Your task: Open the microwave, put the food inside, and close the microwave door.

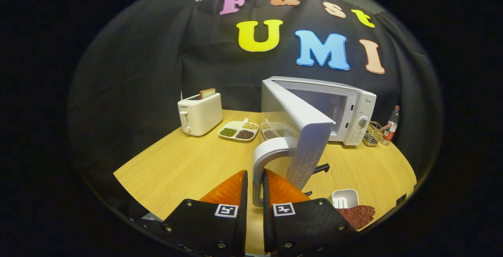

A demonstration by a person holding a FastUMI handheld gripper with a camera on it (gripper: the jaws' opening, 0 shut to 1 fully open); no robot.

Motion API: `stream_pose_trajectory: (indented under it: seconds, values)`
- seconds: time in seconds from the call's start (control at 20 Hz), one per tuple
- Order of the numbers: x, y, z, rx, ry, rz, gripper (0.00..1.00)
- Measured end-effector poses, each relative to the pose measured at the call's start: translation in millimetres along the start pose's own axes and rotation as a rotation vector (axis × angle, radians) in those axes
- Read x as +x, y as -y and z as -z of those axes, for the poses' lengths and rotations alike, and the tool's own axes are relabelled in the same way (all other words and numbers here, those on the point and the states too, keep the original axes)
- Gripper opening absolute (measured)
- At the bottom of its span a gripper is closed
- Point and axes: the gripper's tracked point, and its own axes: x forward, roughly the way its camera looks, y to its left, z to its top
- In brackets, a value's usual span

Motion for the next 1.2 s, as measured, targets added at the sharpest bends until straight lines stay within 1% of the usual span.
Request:
stream_pose_trajectory:
  seconds: [0.2, 0.4, 0.5, 0.6, 0.7, 0.75, 0.8, 0.85, 0.95, 1.1, 1.2]
  values:
    - [-1.1, -50.7, 11.6, -0.049, -0.022, -0.097, 0.18]
    - [5.4, -81.3, 9.3, -0.093, -0.012, -0.160, 0.18]
    - [8.7, -104.7, 8.1, -0.106, -0.013, -0.250, 0.18]
    - [3.1, -133.6, 7.4, -0.102, -0.030, -0.385, 0.18]
    - [-10.5, -148.2, 0.9, -0.102, -0.023, -0.487, 0.18]
    - [-19.7, -155.5, -2.5, -0.101, -0.011, -0.539, 0.22]
    - [-30.5, -162.8, -7.0, -0.101, 0.003, -0.587, 0.35]
    - [-39.4, -163.3, -12.7, -0.106, 0.021, -0.615, 0.69]
    - [-58.0, -152.3, -27.7, -0.117, 0.066, -0.639, 1.00]
    - [-72.9, -128.8, -53.6, -0.093, 0.131, -0.635, 1.00]
    - [-77.8, -106.0, -71.5, -0.063, 0.165, -0.609, 1.00]
